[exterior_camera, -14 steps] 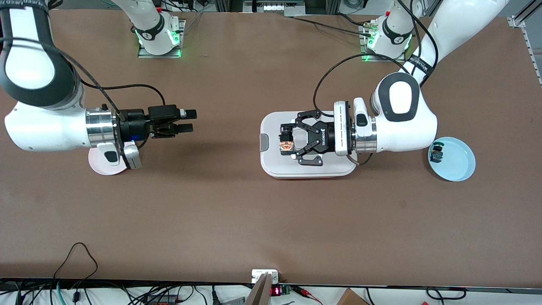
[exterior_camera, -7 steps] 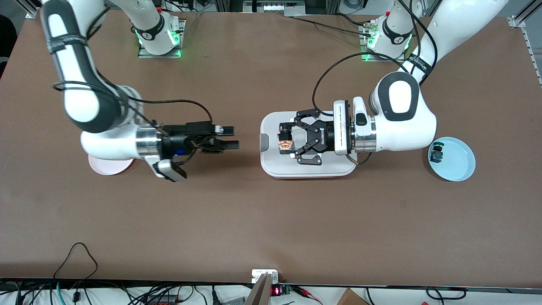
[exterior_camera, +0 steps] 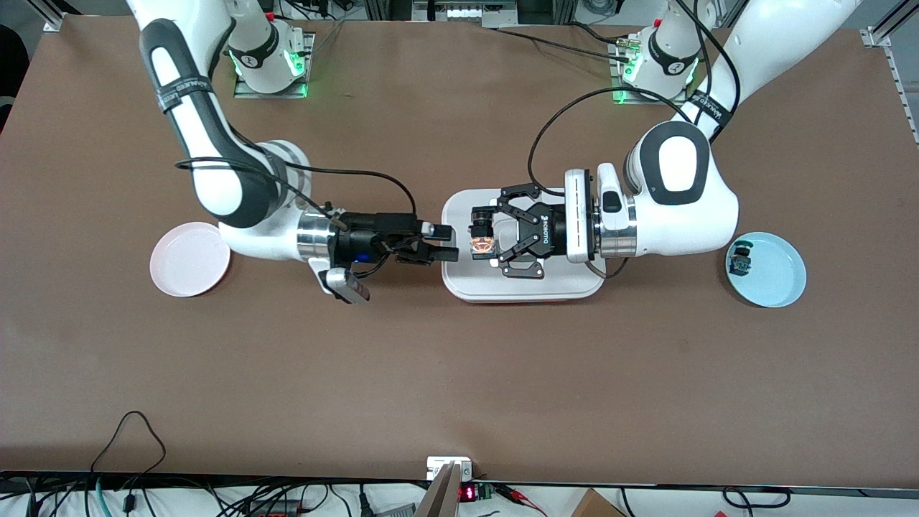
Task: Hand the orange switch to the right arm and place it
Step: 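Raise the switch with the left gripper while the right gripper reaches it, then close the right gripper on the orange switch beside the left gripper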
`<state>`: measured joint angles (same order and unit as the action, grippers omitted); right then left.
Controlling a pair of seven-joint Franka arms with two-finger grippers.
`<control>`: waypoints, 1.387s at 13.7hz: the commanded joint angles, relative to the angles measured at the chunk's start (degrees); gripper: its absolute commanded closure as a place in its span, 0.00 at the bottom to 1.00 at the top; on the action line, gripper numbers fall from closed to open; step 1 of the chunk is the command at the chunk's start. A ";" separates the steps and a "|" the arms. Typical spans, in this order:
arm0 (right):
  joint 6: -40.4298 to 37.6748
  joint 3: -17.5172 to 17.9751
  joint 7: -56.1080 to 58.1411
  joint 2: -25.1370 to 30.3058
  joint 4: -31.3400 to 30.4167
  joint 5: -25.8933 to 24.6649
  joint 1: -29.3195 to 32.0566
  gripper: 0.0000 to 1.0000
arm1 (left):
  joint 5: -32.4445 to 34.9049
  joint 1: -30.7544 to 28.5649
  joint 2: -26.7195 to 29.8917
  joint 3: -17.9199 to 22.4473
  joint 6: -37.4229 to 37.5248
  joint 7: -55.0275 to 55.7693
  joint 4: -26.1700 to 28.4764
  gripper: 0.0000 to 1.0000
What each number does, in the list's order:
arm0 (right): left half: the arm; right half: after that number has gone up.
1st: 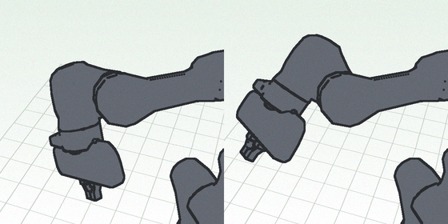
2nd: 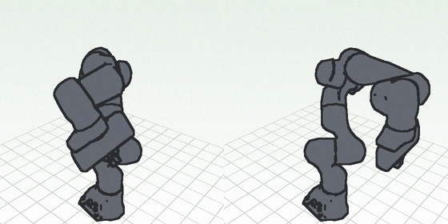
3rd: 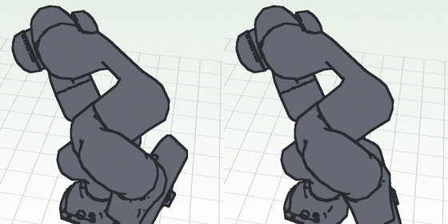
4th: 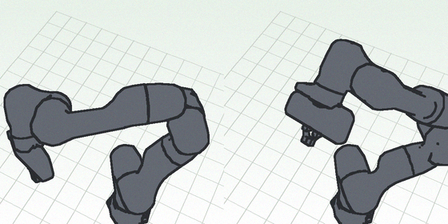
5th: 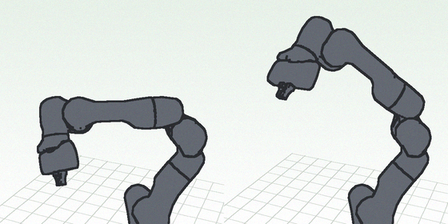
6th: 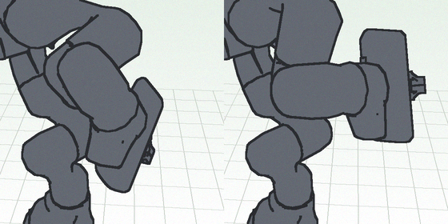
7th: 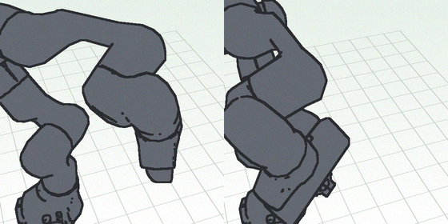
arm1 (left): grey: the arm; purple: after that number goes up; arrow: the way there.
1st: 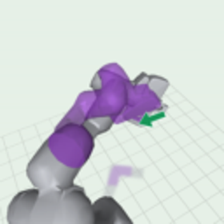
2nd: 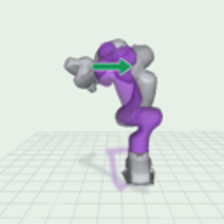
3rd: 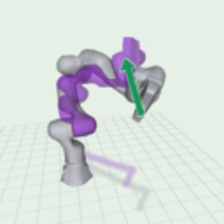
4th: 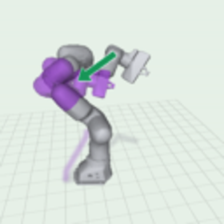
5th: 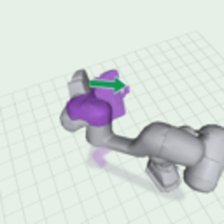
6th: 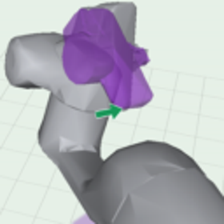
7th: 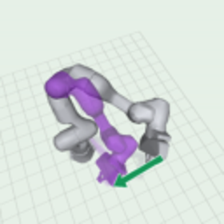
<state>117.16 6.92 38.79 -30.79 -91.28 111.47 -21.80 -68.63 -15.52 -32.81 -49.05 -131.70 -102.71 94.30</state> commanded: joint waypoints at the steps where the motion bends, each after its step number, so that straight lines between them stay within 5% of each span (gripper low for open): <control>1: 1.40 -0.24 1.11 -0.59 0.75 3.05 -1.58 0.03 | -2.12 0.23 0.47 -0.26 -0.75 -1.44 -0.08 0.95; 6: 2.98 -0.24 3.92 -1.03 0.75 4.81 -2.89 0.16 | -2.03 0.23 0.47 -0.26 -0.75 -1.35 -0.08 0.95; 16: 3.07 -0.24 4.53 -1.12 0.84 4.81 -2.98 0.95 | -2.03 -0.03 0.55 -0.26 -0.57 -0.56 -0.17 0.95; 19: 2.98 -0.24 4.80 -1.47 0.84 4.81 -2.89 1.00 | -2.03 0.14 0.55 -0.26 -0.66 -0.47 -0.17 0.95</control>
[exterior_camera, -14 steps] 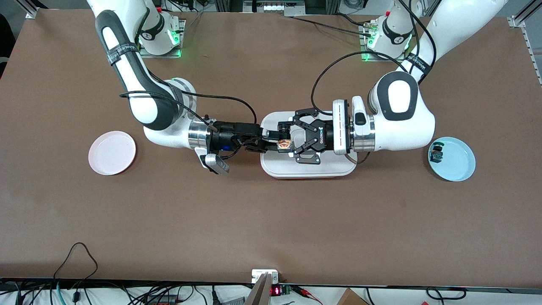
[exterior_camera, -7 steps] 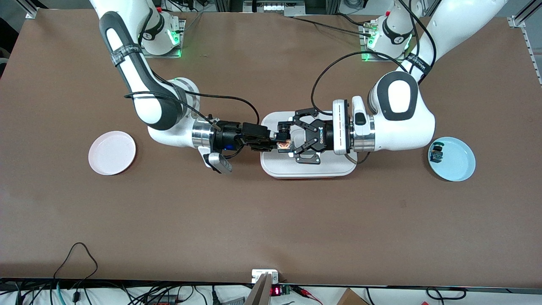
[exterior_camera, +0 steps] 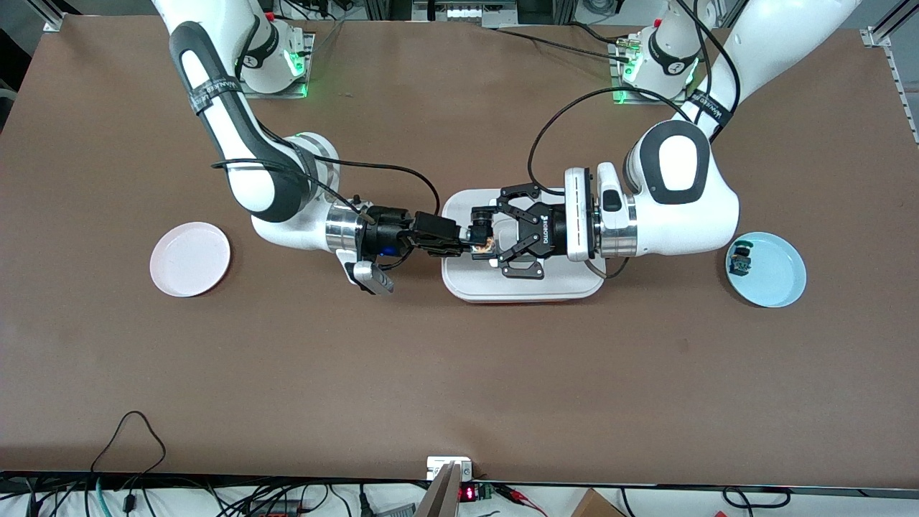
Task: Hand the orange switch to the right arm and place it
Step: 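Close the right gripper on the orange switch beside the left gripper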
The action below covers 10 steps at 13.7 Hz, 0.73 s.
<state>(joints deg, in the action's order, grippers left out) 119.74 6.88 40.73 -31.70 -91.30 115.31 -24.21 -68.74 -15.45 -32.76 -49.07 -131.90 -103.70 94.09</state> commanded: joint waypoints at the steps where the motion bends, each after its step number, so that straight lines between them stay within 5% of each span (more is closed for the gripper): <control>1: 0.41 -0.20 2.86 -0.55 0.86 0.97 -0.49 1.00 | -1.92 0.07 0.51 -0.24 -0.47 0.60 0.04 0.86; 2: 0.41 -0.20 2.77 -0.55 0.86 0.97 -0.49 1.00 | -2.01 0.07 0.42 -0.24 -0.47 1.12 0.22 0.01; 10: -0.20 -0.55 1.72 -0.55 1.21 0.35 0.30 1.00 | -1.49 -0.71 0.86 -0.24 0.67 5.16 0.30 0.00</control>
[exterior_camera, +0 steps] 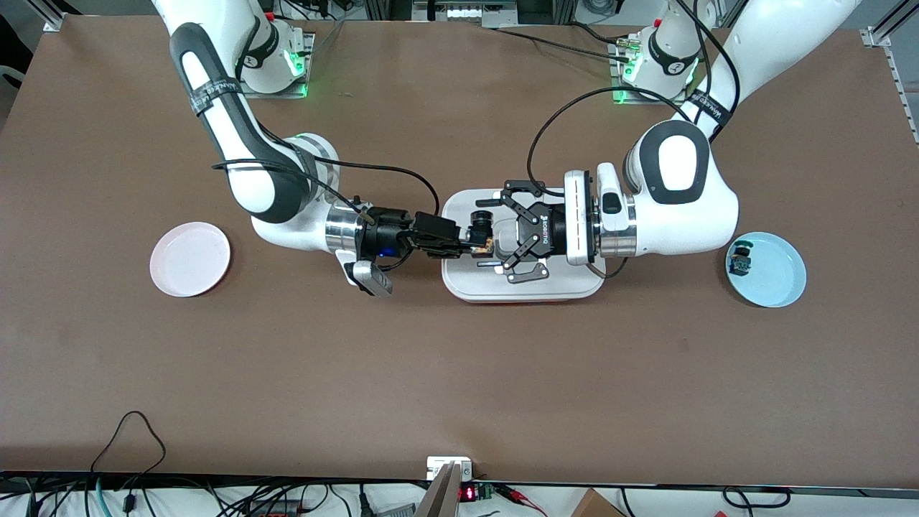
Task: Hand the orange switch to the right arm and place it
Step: 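Close the right gripper on the orange switch beside the left gripper, then open the left gripper and pull the right gripper back with the switch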
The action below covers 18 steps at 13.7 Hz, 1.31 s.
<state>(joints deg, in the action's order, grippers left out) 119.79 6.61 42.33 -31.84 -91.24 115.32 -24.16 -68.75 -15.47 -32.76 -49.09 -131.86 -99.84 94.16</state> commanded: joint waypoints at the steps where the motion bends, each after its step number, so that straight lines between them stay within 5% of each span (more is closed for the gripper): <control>1: -0.34 -0.37 0.12 -0.42 1.15 0.00 0.86 1.00 | -1.13 -0.88 1.29 -0.13 1.86 2.88 0.24 0.00; 5: -0.78 -0.37 -2.14 -0.33 1.32 -5.34 3.14 1.00 | -0.25 -1.32 2.88 0.48 5.63 7.72 0.50 0.00; 12: -13.68 -0.37 -9.28 0.02 4.31 -21.26 11.23 1.00 | 19.42 -5.80 3.05 0.48 18.73 23.35 -1.35 0.00; 18: -32.83 -0.46 -11.92 1.25 4.40 -35.32 22.56 1.00 | 44.88 -6.33 4.64 0.48 30.67 51.00 -2.13 0.00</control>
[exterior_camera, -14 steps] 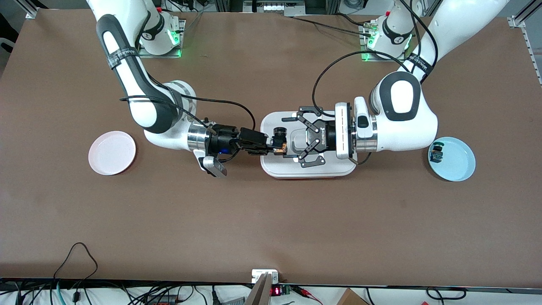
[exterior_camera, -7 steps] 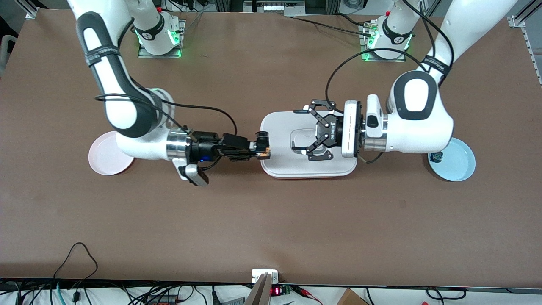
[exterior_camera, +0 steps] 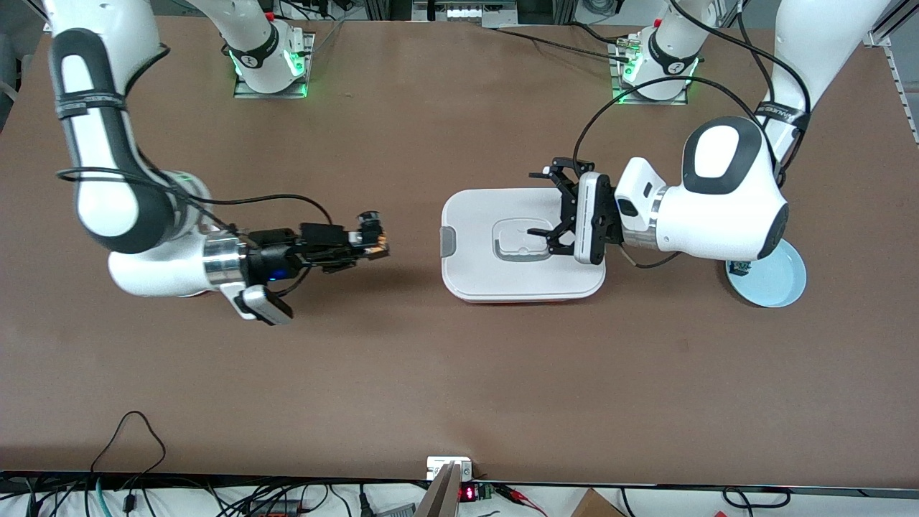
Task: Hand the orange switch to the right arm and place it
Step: 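Open the left gripper and pull the right gripper back with the switch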
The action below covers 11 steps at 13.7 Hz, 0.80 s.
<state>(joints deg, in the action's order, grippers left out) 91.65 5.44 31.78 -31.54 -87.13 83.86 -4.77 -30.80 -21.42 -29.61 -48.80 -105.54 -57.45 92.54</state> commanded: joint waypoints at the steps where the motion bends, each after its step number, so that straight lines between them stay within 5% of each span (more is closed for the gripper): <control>1: -7.07 0.71 -1.37 0.95 0.73 -6.05 4.66 1.00 | 11.33 -0.72 1.48 0.11 7.51 14.67 -1.12 0.00; 11: -14.92 0.62 -4.52 7.89 4.69 -44.97 11.80 1.00 | 42.39 -0.73 1.40 1.78 27.30 44.77 -14.39 0.00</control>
<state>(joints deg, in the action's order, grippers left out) 77.36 5.40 30.20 -26.01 -82.55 45.11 6.43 7.52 -22.72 -29.06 -47.19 -82.27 -18.23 81.21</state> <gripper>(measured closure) 0.661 0.000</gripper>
